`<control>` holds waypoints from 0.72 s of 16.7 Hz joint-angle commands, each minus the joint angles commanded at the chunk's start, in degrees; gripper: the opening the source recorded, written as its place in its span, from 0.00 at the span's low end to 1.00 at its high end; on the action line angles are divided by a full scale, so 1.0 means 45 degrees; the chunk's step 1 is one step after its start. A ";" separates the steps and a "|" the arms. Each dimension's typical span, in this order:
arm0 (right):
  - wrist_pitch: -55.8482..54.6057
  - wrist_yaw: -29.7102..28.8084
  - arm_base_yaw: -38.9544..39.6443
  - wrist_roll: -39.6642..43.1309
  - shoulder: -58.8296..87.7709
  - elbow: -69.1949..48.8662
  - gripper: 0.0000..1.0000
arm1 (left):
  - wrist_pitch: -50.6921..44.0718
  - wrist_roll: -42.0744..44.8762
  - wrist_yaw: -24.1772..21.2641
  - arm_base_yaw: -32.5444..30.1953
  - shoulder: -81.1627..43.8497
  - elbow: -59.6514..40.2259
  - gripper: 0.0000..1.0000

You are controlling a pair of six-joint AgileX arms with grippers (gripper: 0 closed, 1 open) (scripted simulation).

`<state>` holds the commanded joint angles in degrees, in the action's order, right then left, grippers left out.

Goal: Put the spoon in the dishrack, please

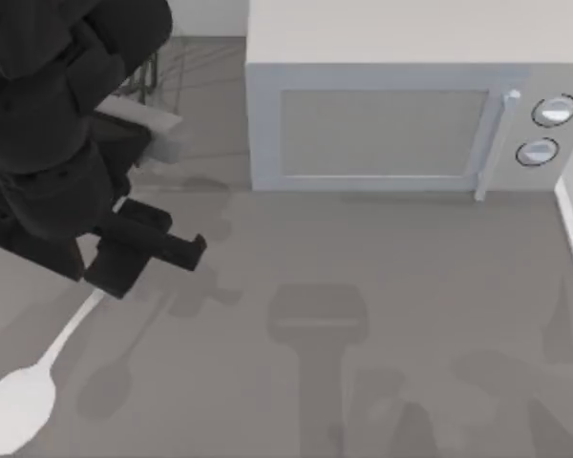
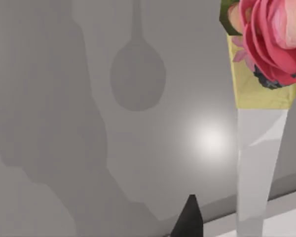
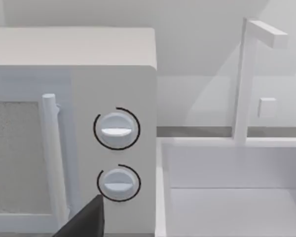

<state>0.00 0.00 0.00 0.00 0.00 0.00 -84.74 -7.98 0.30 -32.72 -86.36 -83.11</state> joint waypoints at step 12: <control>0.0000 0.0000 0.0000 0.0000 0.0000 0.0000 1.00 | 0.2672 0.0394 -0.0497 0.1785 0.1437 0.0636 0.00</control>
<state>0.00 0.00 0.00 0.00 0.00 0.00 -72.72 -6.21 -1.94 -24.68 -79.89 -80.25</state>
